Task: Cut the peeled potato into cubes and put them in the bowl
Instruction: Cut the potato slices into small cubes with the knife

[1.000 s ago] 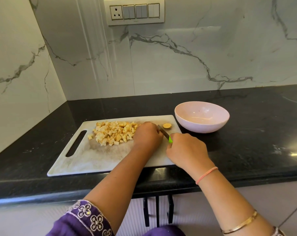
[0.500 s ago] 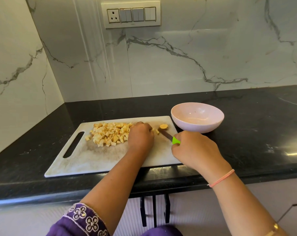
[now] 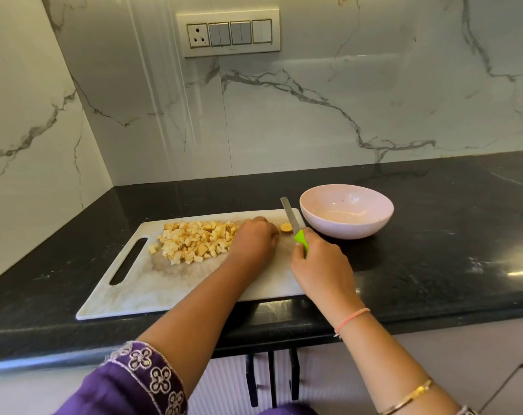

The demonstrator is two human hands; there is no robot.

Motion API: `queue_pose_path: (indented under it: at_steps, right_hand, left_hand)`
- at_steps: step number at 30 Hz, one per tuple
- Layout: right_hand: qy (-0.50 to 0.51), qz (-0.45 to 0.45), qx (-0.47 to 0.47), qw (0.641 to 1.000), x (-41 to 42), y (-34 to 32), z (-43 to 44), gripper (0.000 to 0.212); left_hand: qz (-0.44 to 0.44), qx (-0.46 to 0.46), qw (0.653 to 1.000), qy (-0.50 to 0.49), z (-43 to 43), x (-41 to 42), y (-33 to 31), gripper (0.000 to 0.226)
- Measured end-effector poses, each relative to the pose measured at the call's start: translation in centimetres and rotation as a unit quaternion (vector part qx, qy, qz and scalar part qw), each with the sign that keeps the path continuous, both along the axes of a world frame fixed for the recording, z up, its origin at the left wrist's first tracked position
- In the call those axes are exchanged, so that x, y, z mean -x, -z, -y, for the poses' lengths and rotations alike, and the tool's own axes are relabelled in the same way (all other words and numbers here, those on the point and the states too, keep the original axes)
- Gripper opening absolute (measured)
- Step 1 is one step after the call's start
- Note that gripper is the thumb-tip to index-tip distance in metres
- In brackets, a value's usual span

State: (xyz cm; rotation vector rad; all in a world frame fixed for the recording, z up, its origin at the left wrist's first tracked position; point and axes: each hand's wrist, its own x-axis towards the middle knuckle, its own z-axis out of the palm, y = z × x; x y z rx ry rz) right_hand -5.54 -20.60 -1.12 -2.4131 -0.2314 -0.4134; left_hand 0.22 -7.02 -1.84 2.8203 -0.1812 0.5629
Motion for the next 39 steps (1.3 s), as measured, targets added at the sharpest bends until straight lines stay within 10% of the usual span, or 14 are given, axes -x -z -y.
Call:
queue_pose_path:
  at_steps: [9, 23, 39]
  right_hand:
    - [0.011, 0.024, 0.012, 1.000, -0.2, 0.3, 0.4, 0.037]
    - [0.020, 0.017, -0.013, 1.000, 0.3, 0.5, -0.1, 0.025]
    - [0.033, 0.031, -0.010, 0.999, -0.1, 0.8, 0.2, 0.032]
  left_hand:
    - [0.047, -0.051, 0.995, -0.076, -3.7, -0.7, -0.5, 0.025]
    - [-0.090, 0.043, 0.995, -0.009, 1.7, -2.5, -0.4, 0.037]
    - [-0.013, 0.228, 0.974, 0.006, 1.0, -1.7, -0.1, 0.031]
